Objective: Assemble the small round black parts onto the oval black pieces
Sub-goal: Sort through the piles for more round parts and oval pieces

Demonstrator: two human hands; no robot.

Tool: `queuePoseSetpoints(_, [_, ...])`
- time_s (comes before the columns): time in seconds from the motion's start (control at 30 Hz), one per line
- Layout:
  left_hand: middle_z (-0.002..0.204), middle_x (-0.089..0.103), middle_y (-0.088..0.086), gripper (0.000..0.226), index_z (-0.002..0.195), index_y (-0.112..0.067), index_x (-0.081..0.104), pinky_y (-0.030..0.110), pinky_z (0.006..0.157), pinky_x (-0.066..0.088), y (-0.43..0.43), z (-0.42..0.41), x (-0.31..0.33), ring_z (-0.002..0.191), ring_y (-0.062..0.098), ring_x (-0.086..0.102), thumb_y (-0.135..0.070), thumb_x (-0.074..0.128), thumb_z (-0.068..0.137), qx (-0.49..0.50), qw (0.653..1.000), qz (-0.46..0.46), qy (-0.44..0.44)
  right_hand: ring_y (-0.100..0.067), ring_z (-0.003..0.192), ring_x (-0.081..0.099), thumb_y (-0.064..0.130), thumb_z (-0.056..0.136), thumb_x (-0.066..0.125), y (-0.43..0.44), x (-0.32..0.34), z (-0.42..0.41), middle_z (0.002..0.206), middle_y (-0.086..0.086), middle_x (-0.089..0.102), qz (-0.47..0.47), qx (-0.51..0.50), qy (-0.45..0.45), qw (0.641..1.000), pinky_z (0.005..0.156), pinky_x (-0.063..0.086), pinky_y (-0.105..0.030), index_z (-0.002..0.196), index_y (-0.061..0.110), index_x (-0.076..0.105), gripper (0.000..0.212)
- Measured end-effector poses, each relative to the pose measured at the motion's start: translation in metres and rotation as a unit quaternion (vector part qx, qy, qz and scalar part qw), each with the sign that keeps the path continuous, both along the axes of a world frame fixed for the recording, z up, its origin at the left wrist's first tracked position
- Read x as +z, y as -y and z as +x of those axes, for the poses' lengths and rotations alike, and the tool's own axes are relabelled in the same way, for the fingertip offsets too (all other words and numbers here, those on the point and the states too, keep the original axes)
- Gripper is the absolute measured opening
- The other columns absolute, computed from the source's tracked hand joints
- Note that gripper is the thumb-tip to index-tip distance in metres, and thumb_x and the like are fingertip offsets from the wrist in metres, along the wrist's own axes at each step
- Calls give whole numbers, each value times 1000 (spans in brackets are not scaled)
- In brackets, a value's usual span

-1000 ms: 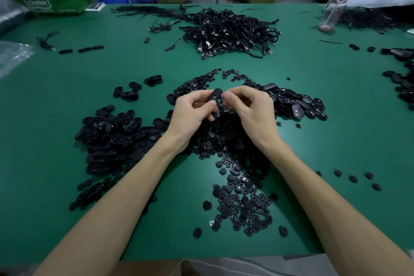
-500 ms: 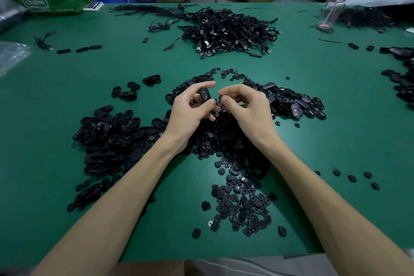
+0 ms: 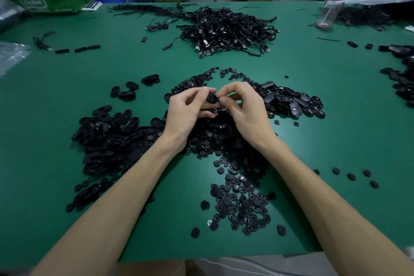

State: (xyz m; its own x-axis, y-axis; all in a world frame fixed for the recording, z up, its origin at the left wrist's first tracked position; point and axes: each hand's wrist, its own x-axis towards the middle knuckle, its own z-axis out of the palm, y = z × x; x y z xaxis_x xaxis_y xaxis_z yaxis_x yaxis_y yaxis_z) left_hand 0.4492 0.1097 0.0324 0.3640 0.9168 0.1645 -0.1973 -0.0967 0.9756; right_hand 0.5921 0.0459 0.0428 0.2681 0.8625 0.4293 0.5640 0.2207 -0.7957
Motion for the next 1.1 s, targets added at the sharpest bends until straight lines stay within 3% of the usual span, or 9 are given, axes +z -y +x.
queuePoseSetpoints(0.1, [105, 76, 23, 26, 113, 1, 73, 25, 65, 60, 1, 0, 1, 91, 29, 78, -18, 56, 107, 10, 1000, -9, 9, -15, 94, 69, 3, 100, 62, -1, -1, 1, 101, -2, 70, -2, -6, -9, 1000, 82, 52, -26, 102, 10, 69, 10])
queuePoseSetpoints(0.3, [104, 77, 20, 25, 116, 3, 70, 26, 65, 60, 0, -2, 1, 94, 30, 78, -14, 54, 108, 7, 1000, -20, 17, -10, 93, 62, 10, 101, 61, 1, 2, -1, 104, -1, 65, 7, -34, 18, 999, 81, 48, -20, 105, 15, 74, 15])
queuePoseSetpoints(0.43, [107, 77, 18, 20, 116, 3, 70, 28, 66, 62, -1, -2, 0, 95, 30, 78, -8, 57, 106, 9, 1000, -16, 21, -12, 93, 66, 8, 100, 62, 2, 3, -3, 104, -1, 67, 0, -31, 10, 999, 81, 52, -24, 110, 16, 75, 18])
queuePoseSetpoints(0.63, [107, 76, 15, 17, 115, 2, 71, 28, 67, 62, -2, -2, -2, 95, 28, 78, -2, 63, 101, 12, 1000, 0, 8, -4, 84, 66, 7, 94, 68, 2, 4, -3, 94, 6, 72, 1, -55, -10, 998, 75, 48, -13, 103, 12, 72, 10])
queuePoseSetpoints(0.83, [107, 75, 18, 20, 116, 4, 71, 32, 76, 63, -4, 0, -7, 96, 27, 77, 4, 67, 96, 16, 1000, 18, -14, -8, 88, 68, 5, 94, 68, 2, 4, -3, 99, 2, 73, 5, -54, 23, 998, 81, 50, -14, 102, 14, 77, 15])
queuePoseSetpoints(1.1, [100, 79, 13, 19, 111, 1, 74, 31, 75, 63, -2, 2, -7, 93, 27, 78, 4, 72, 92, -14, 999, 37, -26, -2, 84, 65, 6, 92, 72, 3, 3, -4, 89, 10, 69, 24, -76, -9, 997, 78, 53, -18, 99, 12, 69, 10])
